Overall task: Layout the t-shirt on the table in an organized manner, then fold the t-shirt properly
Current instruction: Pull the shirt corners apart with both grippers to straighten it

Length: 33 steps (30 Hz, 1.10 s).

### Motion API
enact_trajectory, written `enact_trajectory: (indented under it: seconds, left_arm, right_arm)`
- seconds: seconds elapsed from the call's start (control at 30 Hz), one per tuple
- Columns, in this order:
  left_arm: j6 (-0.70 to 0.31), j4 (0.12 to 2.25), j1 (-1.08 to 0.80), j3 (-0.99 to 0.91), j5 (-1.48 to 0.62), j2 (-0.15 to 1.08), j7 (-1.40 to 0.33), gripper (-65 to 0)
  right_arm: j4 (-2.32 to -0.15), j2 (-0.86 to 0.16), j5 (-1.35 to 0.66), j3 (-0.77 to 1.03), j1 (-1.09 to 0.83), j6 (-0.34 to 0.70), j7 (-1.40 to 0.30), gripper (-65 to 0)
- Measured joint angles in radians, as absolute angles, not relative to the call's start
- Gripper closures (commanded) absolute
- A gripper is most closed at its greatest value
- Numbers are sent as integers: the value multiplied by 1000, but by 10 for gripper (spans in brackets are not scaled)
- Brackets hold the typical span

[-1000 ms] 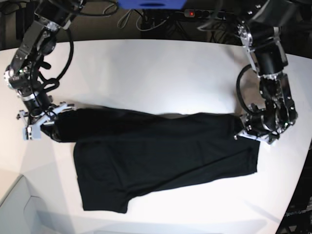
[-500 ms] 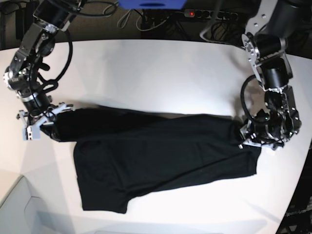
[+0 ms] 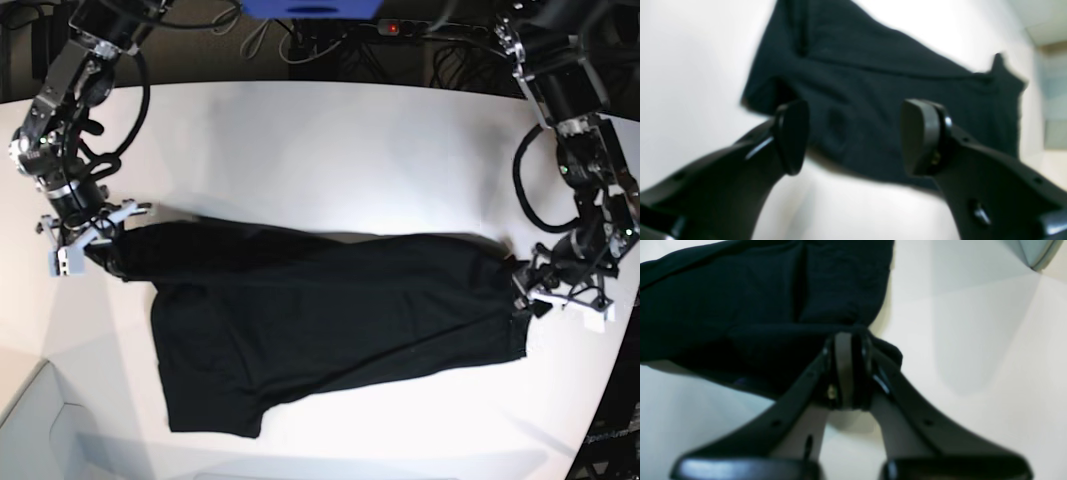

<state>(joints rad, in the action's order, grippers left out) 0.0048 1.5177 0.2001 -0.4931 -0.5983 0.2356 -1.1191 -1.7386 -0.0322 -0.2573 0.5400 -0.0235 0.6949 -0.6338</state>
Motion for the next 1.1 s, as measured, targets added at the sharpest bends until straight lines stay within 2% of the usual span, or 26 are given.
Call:
enact_trajectory:
  seconds: [0.1, 0.2, 0.43, 0.57, 0.93, 1.0, 1.1]
  left_arm:
    - [1, 1599, 119, -494, -570, 231, -1108, -417]
    - [0, 1616, 43, -492, -482, 230, -967, -416]
    - [-4, 1489, 26, -370, -333, 228, -773, -416]
    - [12, 1372, 65, -305, -303, 235, -748, -416]
    - [-1, 1280, 169, -287, -311, 233, -734, -413]
    - [-2, 1260, 178, -285, -311, 233, -736, -363]
    - [-4, 1251, 175, -223, -307, 243, -739, -179]
  right_arm:
    - [-1739, -29, -255, 539, -31, 695, -636, 0]
    - [-1739, -28, -267, 536, -50, 695, -628, 0]
    - [-1739, -14, -260, 535, -64, 695, -628, 0]
    - [-1739, -17, -259, 541, -67, 695, -628, 0]
    - [-1739, -15, -259, 538, -81, 695, -632, 0]
    - [-1739, -17, -260, 538, -80, 695, -628, 0]
    - [-1739, -17, -259, 541, -81, 695, -630, 0]
